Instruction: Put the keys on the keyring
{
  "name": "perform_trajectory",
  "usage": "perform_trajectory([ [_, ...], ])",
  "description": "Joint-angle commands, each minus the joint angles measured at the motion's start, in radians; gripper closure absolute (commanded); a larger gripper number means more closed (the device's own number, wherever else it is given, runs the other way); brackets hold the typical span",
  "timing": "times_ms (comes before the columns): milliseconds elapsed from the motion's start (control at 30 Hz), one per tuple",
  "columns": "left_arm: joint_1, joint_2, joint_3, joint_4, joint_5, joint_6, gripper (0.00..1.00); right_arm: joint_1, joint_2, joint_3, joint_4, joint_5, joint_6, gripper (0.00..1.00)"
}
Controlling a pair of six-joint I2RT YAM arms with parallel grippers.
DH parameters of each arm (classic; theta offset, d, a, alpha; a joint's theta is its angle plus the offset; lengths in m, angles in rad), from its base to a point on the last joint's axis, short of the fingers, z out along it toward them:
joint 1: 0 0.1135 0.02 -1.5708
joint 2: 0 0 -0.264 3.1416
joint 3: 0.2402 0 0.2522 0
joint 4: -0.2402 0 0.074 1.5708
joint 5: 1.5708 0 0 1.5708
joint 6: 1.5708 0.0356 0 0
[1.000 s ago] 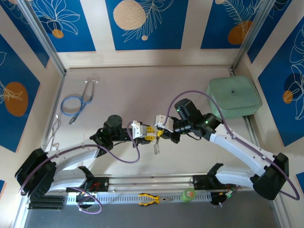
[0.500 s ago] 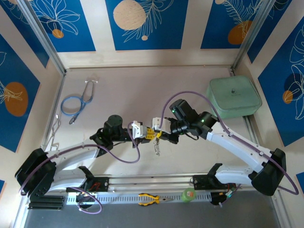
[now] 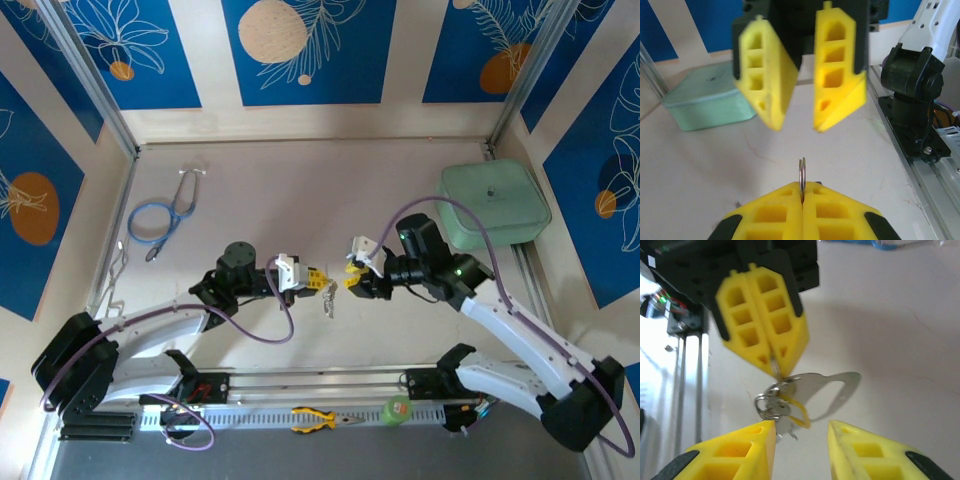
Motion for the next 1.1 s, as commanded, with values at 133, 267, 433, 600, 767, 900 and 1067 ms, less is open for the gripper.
perform_trajectory([
  [133,-0.006,0.01,-0.025,0.148,0.06,-0.037,1.0,0.002,-0.013,-0.119,0.191,-0.149,0.151,0.66],
  [267,-0.007,0.007,-0.023,0.146,0.078,-0.042,1.0,-0.004,-0.008,-0.159,0.238,-0.131,0.168,0.6],
  [433,-0.007,0.015,-0.024,0.156,0.1,-0.054,1.0,-0.036,-0.013,-0.194,0.276,-0.174,0.204,0.56],
  [600,-0.006,0.029,-0.02,0.183,0.128,-0.071,1.0,-0.06,0.023,-0.201,0.301,-0.26,0.225,0.48],
  [767,-0.006,0.035,-0.017,0.193,0.148,-0.085,1.0,-0.062,0.061,-0.189,0.323,-0.335,0.231,0.48],
  [900,-0.007,0.031,-0.017,0.192,0.15,-0.085,1.0,-0.066,0.086,-0.171,0.299,-0.368,0.217,0.56],
  [1067,-0.008,0.035,-0.022,0.185,0.145,-0.078,1.0,-0.08,0.063,-0.156,0.28,-0.377,0.214,0.82],
])
